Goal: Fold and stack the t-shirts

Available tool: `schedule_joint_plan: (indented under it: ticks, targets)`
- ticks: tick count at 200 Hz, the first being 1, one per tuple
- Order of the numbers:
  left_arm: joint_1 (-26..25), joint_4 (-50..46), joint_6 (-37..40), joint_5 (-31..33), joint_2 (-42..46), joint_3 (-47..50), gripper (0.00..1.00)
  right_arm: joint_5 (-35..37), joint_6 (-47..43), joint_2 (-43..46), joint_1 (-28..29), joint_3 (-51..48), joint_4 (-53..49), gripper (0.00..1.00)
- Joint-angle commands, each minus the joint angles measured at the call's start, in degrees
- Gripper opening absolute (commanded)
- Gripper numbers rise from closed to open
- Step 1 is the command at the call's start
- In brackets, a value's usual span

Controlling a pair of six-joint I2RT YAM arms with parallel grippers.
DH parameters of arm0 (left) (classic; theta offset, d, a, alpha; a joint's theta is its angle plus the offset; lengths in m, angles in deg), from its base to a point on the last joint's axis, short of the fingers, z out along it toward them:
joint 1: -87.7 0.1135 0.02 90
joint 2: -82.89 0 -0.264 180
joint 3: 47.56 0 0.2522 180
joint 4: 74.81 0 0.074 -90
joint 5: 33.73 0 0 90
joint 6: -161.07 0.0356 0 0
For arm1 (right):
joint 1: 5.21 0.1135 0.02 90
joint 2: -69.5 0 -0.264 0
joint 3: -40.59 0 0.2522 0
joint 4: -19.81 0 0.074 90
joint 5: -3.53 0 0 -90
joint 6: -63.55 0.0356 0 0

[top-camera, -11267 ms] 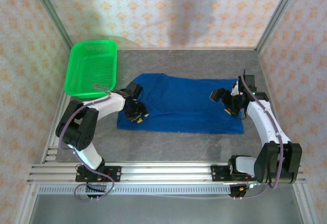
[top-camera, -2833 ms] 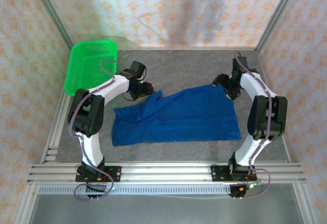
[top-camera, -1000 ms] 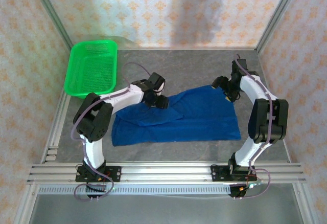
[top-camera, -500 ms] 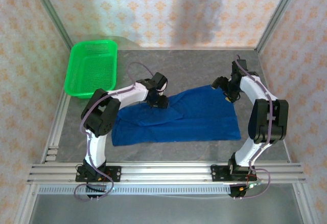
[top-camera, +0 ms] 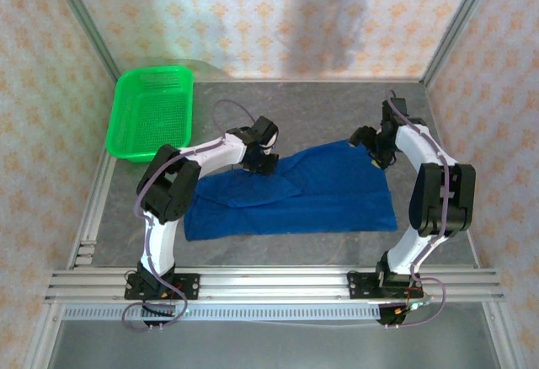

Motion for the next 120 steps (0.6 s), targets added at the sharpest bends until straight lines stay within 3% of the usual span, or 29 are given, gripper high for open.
schedule_joint_plan:
  ticks: [1,60,120]
  targets:
    - [0.24,-2.33,0.30,-0.34,1.34,-1.81,0.00,0.25,-0.31,0.40,0.37,0.29,0.18,0.86]
    - [0.64,-3.39,-0.35,-0.63,6.23,-0.93,0.00,1.93,-0.09,-1.75,0.34,2.71,-0.15,0.87]
    - [3.53,-7.34,-0.63,1.01,15.58,-2.60,0.00,3.09,1.77,-7.95,-0.74,11.81,-1.86,0.87]
